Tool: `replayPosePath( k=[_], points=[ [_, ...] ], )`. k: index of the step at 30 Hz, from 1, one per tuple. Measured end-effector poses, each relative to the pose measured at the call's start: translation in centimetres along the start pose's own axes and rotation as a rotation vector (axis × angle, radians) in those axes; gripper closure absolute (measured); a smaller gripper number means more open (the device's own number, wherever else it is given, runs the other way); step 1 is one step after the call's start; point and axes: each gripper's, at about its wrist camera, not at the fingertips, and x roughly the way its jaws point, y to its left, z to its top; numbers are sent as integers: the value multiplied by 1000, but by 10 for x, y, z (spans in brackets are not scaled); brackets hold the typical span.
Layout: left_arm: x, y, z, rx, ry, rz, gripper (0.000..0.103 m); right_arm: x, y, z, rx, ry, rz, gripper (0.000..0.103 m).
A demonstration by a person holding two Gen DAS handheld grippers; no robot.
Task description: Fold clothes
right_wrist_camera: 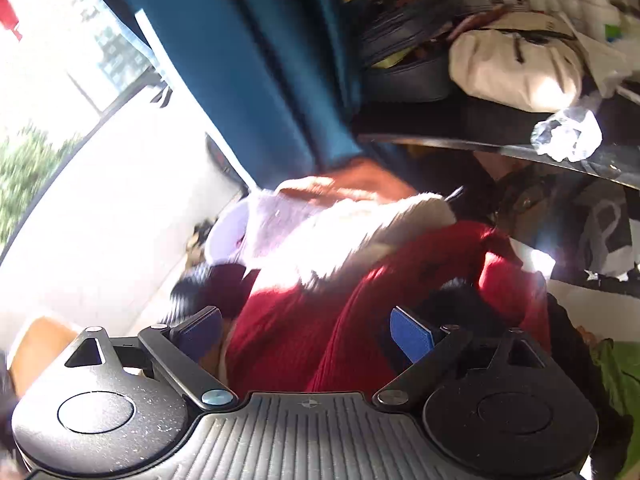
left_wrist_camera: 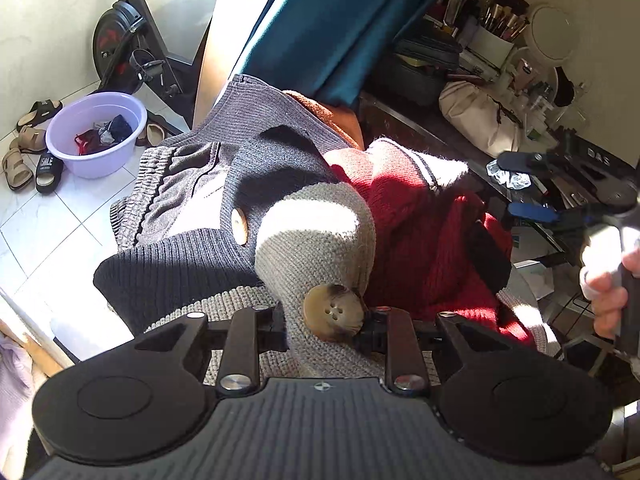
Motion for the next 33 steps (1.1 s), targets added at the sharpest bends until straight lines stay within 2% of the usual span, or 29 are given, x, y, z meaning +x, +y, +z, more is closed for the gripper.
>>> replayPosePath(
  k=[2,6,8,9,10,11,13,15,18,21,23,25,28,33],
  points=[
    [-6,2,-5,-17,-11,6,77,26,-13,17,130,-25,-21,14],
    [-14,2,-8,-45,-21,20,77,82,-33,38,272,-38,-97,16],
    [-19,0,-10,-45,-28,25,78,106,-41,43,325,-17,-140,24],
    [-23,-2,-11,-47,-33,32,78,112,-44,42,344,-11,-144,51],
    [-27,-2,-11,-54,-39,41,78,117,-47,41,362,-4,-141,90],
    [-30,-3,-10,-61,-46,50,78,118,-49,40,379,1,-121,93],
    [-35,-3,-9,-76,-58,67,78,107,-47,36,410,-27,-62,94],
    [-34,-4,-5,-81,-57,90,78,88,-40,39,368,-51,32,94],
    [-30,-4,1,-107,-63,101,78,41,-24,40,214,-82,171,94],
    [-24,-7,5,-117,-74,102,78,-20,-11,26,76,-122,294,95],
    [-20,-12,7,-99,-74,104,78,-58,-5,10,-8,-115,333,95],
    [-16,-18,9,-76,-70,107,78,-88,-4,-11,-71,-86,343,95],
    [-11,-25,10,-54,-61,110,78,-108,-23,-52,-51,14,319,95],
    [-3,-36,11,-23,-42,115,78,-86,-64,-122,61,165,147,95]
  ],
)
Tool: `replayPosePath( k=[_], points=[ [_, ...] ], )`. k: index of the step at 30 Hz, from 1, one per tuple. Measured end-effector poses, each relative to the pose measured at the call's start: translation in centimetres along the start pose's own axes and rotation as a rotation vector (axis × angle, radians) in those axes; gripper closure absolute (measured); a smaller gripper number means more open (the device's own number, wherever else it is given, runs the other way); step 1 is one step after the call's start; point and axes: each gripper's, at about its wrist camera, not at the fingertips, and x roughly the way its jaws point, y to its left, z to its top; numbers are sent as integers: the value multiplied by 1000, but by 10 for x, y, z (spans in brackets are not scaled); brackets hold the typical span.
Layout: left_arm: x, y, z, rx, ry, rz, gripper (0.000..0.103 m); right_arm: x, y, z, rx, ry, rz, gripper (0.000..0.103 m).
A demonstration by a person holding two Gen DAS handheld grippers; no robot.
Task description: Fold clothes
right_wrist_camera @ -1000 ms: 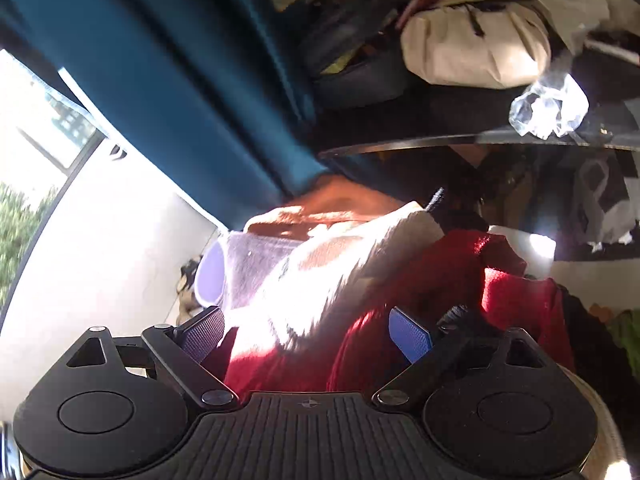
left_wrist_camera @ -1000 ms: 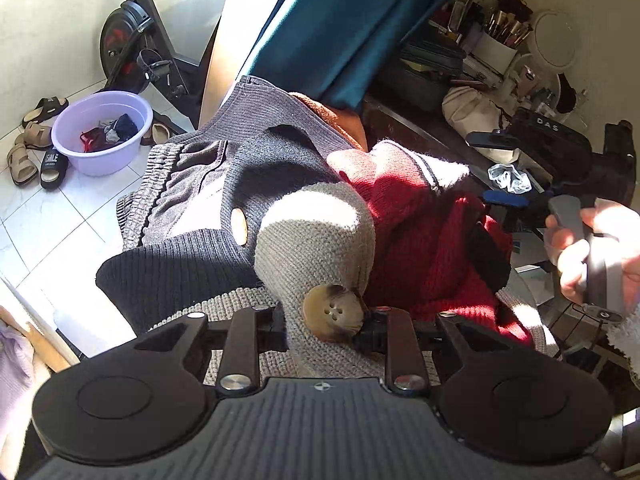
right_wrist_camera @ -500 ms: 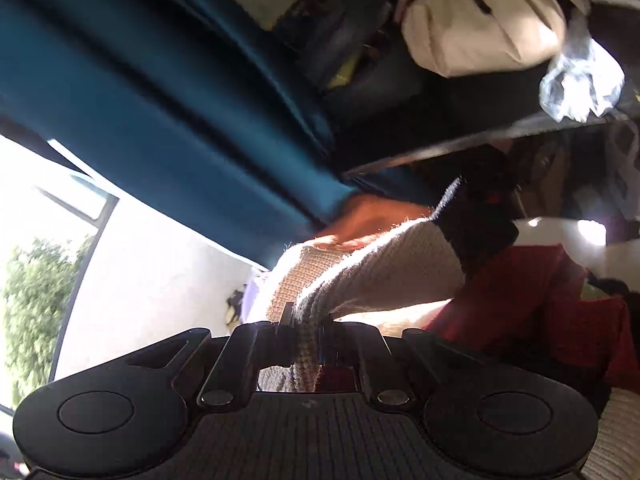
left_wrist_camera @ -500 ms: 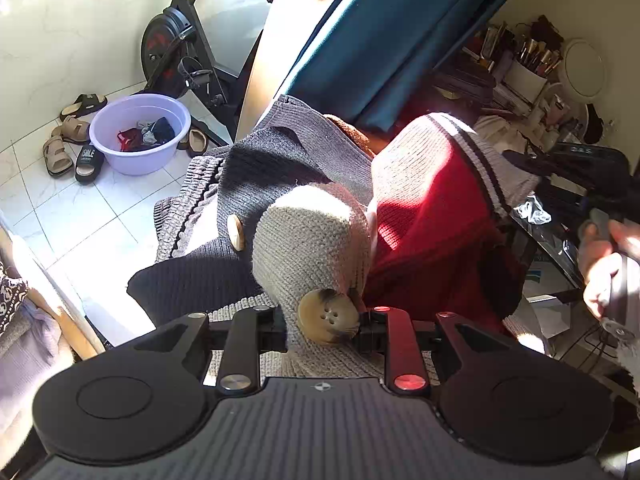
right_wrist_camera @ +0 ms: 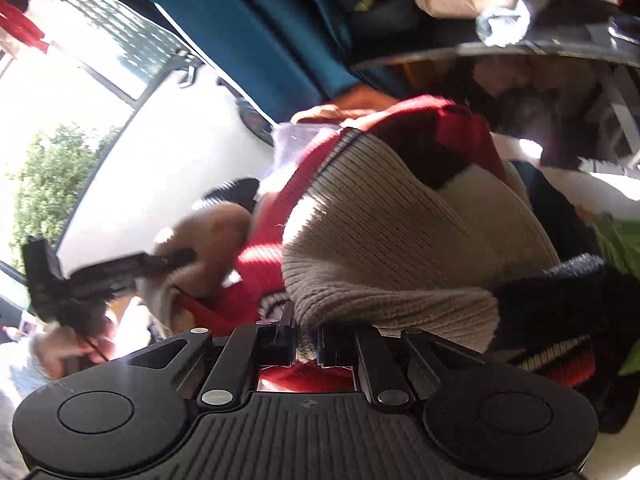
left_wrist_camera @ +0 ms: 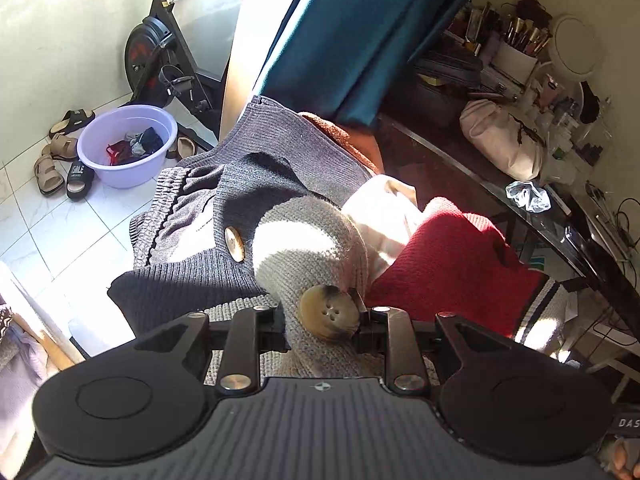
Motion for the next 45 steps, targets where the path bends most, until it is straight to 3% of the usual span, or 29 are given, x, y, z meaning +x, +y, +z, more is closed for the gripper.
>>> replayPosePath(
  k=[2,3,4,6,7,9,11,14,16,23,27,32,35,40,42,45],
  points=[
    [2,-4,0,17,10,3,78,14,-17,-18,61,15,-63,94],
    [3,-6,0,25,15,4,78,18,-21,-22,86,6,-92,88],
    [3,-6,1,21,18,6,78,20,-24,-24,115,-2,-119,73],
    [4,-5,4,12,23,8,78,19,-27,-26,193,-9,-120,65],
    [2,-5,7,8,12,6,79,17,-26,-25,213,-5,-111,56],
    [-6,-5,14,14,-19,-8,82,7,-19,-21,211,11,-111,45],
    [-18,-11,25,40,-60,-58,92,-5,-9,-17,167,13,-107,42],
    [-33,-26,42,76,-119,-112,92,-27,6,2,81,-37,-135,30],
    [-31,-39,51,91,-142,-155,92,-36,0,5,104,-69,-150,21],
    [-10,-96,53,185,-121,-255,94,-54,-19,4,180,-130,-192,21],
    [-4,-140,27,434,-58,-375,93,-58,-24,-4,177,-138,-192,21],
    [48,-168,-22,602,113,-363,93,-61,-40,-8,243,-160,-218,21],
    [73,-172,-39,604,179,-354,93,-65,-50,-8,287,-187,-227,21],
    [70,-178,-54,674,168,-355,92,-77,-56,1,291,-231,-230,21],
    [68,-176,-55,676,168,-340,90,-74,-53,10,270,-238,-220,21],
    [62,-171,-56,667,163,-320,65,-67,-49,24,235,-248,-204,20]
  ],
)
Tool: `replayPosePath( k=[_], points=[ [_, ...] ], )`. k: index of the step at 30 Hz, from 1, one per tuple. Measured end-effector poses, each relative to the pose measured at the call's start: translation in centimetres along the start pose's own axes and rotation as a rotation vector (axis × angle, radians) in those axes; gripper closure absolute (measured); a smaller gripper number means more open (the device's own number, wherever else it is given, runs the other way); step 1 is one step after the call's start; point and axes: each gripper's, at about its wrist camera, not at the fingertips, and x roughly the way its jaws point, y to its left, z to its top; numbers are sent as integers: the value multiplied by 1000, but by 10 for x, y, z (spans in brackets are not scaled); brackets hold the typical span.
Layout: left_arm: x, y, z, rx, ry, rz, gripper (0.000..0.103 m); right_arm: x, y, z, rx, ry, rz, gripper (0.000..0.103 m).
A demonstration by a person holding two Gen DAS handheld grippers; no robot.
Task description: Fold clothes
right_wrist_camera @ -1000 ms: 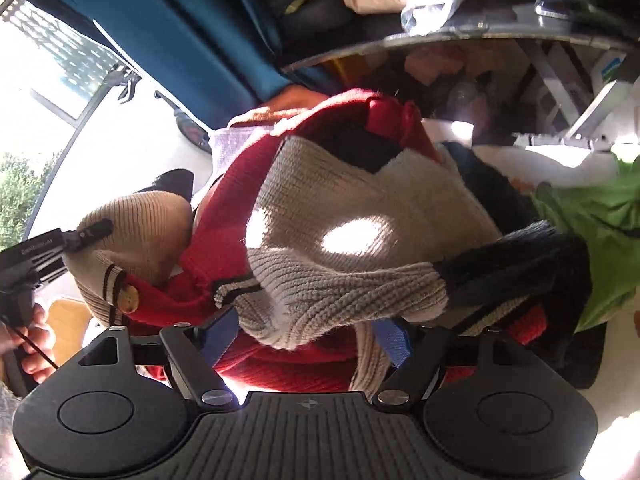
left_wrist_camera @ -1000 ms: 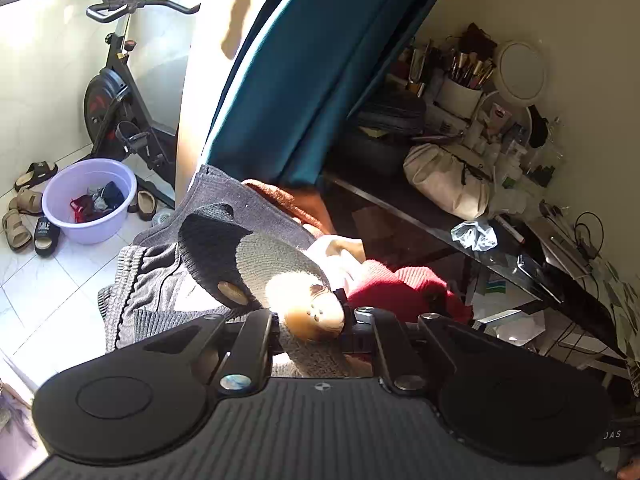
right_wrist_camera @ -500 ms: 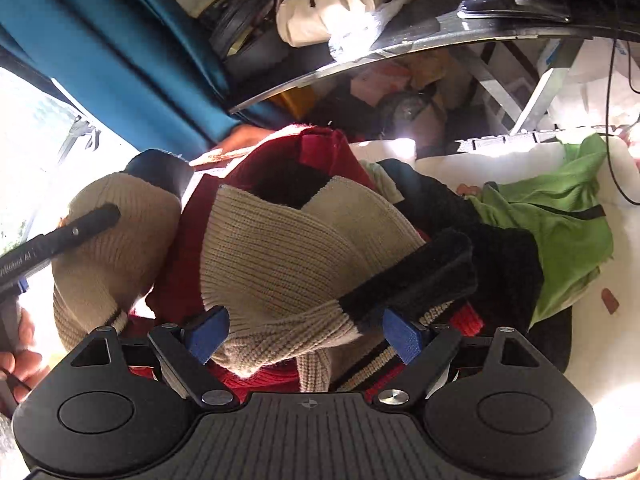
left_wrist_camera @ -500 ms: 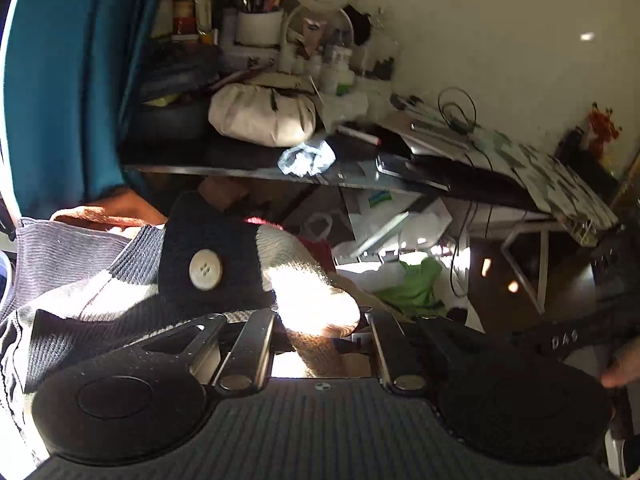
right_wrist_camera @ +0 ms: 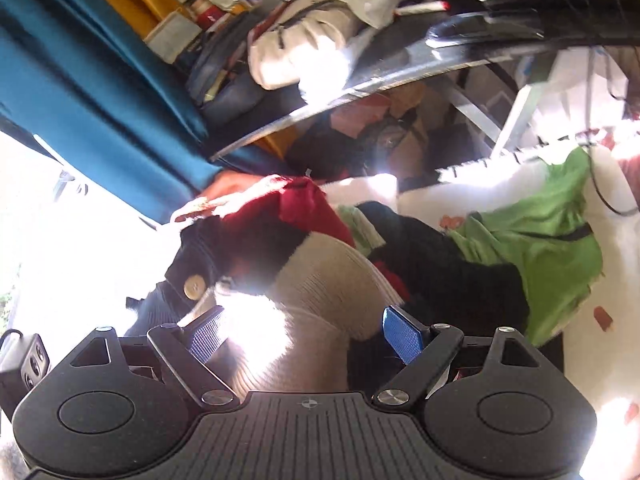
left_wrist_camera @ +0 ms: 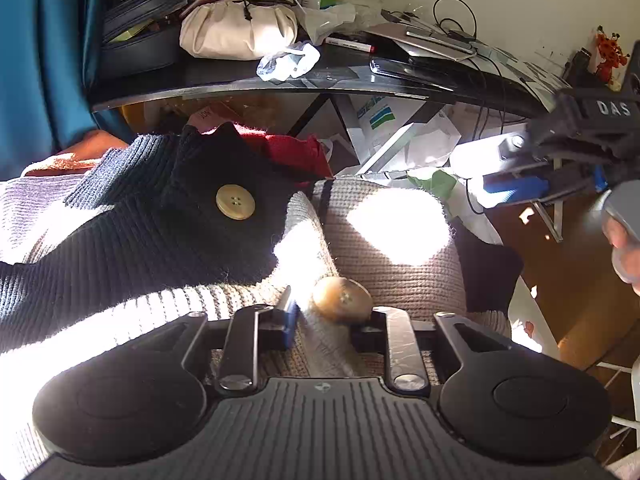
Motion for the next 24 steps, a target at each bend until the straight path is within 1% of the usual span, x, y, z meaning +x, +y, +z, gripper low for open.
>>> replayPosePath(
  k=[1,2,4,5,7,9,10,11,12,13,14,15,16,17,20,21,22,23,24],
  points=[
    [-3,0,-1,-1,0,-8,51,7,6,4,-21,-3,8,20],
    [-8,0,-2,-7,-4,-11,41,15,12,7,-41,-1,18,19],
    [-19,1,-3,-23,-11,-7,36,35,25,13,-75,27,41,17],
    [-24,1,-4,-31,-15,-3,34,46,31,16,-92,40,53,17],
    [-41,5,-8,-59,-34,-3,34,66,43,22,-123,70,77,13],
    [-60,11,-13,-97,-58,-4,31,87,53,24,-133,110,103,10],
    [-69,15,-16,-116,-71,0,27,96,57,25,-129,127,116,10],
    [-78,21,-19,-147,-82,12,24,104,62,25,-126,148,130,9],
    [-87,27,-23,-178,-93,24,24,113,66,24,-123,183,148,5],
    [-94,33,-27,-218,-99,31,23,122,71,22,-121,219,165,4],
    [-100,41,-32,-259,-105,46,23,130,75,21,-117,255,185,4],
    [-105,48,-36,-300,-112,60,22,137,79,17,-112,291,208,6],
    [-110,57,-41,-334,-115,90,22,142,83,13,-117,315,219,9],
    [-114,64,-46,-365,-114,116,21,146,88,8,-131,331,221,9],
    [-122,85,-61,-463,-103,174,21,154,103,-3,-230,316,156,11],
    [-125,90,-65,-488,-104,185,21,156,105,-5,-251,309,140,17],
    [-127,95,-69,-514,-104,196,21,157,107,-7,-267,302,131,33],
    [-128,98,-72,-531,-107,203,21,154,107,-6,-268,295,144,46],
    [-130,101,-74,-548,-109,210,20,152,107,-6,-268,289,156,66]
  ],
)
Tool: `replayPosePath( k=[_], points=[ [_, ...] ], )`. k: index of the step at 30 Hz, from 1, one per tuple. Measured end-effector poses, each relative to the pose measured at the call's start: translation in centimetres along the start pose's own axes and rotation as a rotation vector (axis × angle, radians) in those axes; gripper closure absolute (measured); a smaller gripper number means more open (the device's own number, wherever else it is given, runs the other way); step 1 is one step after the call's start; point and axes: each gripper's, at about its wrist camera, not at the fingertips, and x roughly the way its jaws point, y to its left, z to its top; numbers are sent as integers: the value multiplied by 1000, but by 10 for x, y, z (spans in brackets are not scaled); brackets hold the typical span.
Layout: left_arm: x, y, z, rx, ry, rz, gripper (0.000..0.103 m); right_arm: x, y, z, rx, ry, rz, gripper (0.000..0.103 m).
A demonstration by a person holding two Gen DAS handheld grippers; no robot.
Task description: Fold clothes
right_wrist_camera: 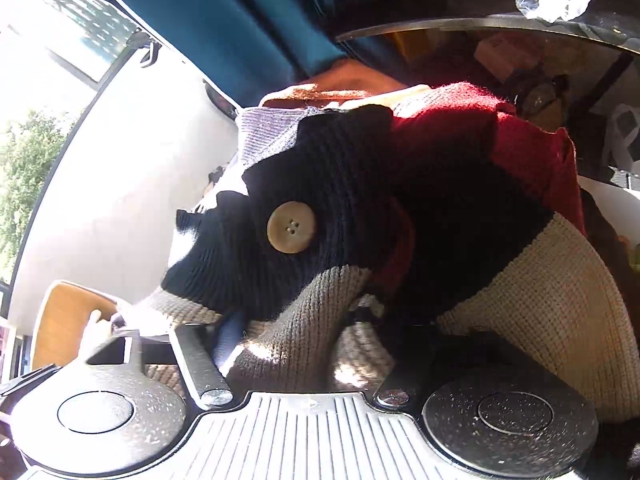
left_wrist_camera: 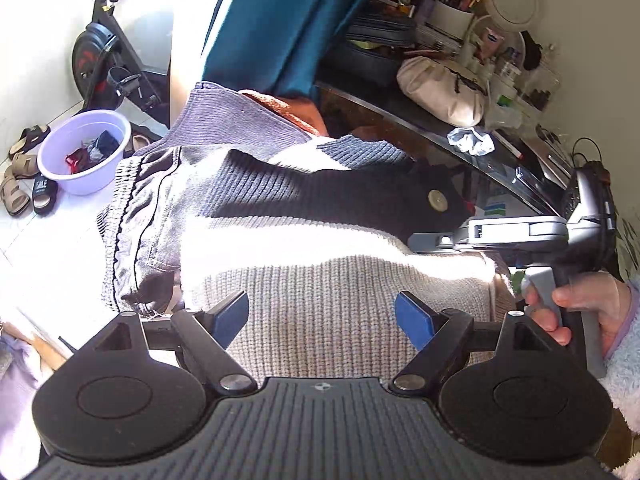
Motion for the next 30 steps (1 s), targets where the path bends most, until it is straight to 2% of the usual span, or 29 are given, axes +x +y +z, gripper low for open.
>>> replayPosePath(
  k=[1,6,9,10,11,13,15,17,19,21,25,27,30],
  points=[
    [0,2,0,-10,-4,3,19,-4,1,0,-9,-11,10,84],
    [4,4,5,-1,-7,-9,17,-65,3,-6,-51,-152,68,88],
    [9,-3,9,21,-13,-35,13,-107,-19,-14,25,-249,23,89],
    [12,-6,10,17,-19,-51,9,-116,-32,-17,61,-267,-4,89],
    [15,-8,10,12,-24,-68,8,-123,-51,-22,116,-275,-37,89],
    [25,-16,12,12,-10,-87,8,-124,-83,-31,194,-248,-99,88],
    [39,-25,12,19,27,-118,5,-109,-96,-37,169,-194,-164,86],
    [52,-36,11,32,61,-126,5,-97,-100,-41,156,-169,-158,85],
    [60,-44,11,42,74,-120,5,-95,-100,-42,180,-179,-114,84],
    [70,-44,14,7,104,-153,3,-90,-97,-39,179,-181,-98,84],
    [103,-39,13,-96,227,-222,0,-83,-97,-34,173,-168,-90,84],
    [114,-43,11,-114,244,-209,0,-77,-99,-30,163,-152,-83,84],
    [120,-60,10,-62,240,-165,0,-71,-90,-27,107,-126,-93,83]
  ],
)
